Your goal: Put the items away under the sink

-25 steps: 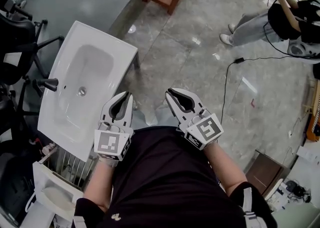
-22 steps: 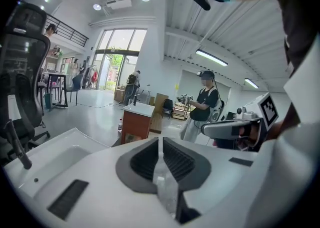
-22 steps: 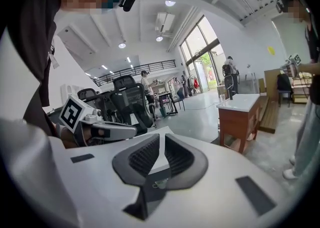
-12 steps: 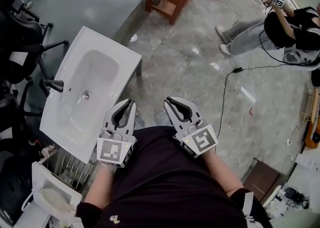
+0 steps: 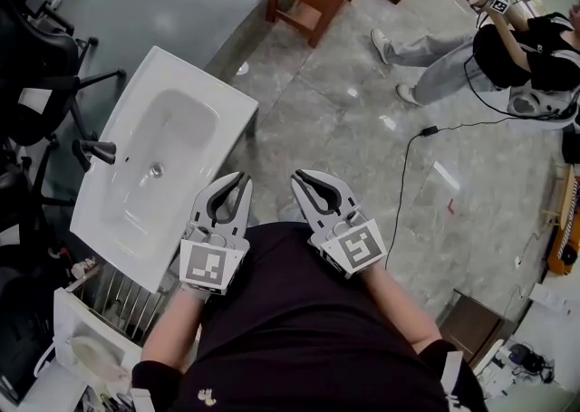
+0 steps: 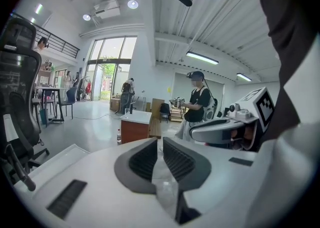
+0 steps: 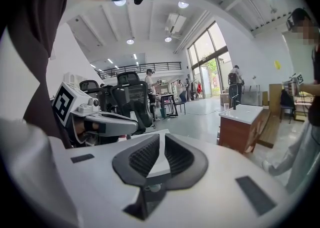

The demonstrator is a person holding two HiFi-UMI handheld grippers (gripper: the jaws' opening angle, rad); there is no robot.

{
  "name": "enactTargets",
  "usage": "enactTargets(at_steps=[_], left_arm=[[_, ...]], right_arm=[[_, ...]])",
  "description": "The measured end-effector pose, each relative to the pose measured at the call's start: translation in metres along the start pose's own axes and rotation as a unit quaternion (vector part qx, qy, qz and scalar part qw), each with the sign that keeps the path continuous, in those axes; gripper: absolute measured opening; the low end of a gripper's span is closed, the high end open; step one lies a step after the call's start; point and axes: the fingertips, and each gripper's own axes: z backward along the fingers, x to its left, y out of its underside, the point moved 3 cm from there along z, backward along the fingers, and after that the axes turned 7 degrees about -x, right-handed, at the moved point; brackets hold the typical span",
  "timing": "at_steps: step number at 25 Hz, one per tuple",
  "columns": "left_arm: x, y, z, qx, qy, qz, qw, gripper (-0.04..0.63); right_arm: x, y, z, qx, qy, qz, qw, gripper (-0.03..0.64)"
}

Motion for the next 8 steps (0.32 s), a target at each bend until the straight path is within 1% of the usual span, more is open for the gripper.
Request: enactTargets(at_steps=[8], left_arm=[[-0.013,0.006,-0.005,-0.001,0.017,-0.019,0.9997,0.029]], right_arm=[[-0.003,0.001,-0.002,-0.002,-0.008,0.001,1.0,0.051]])
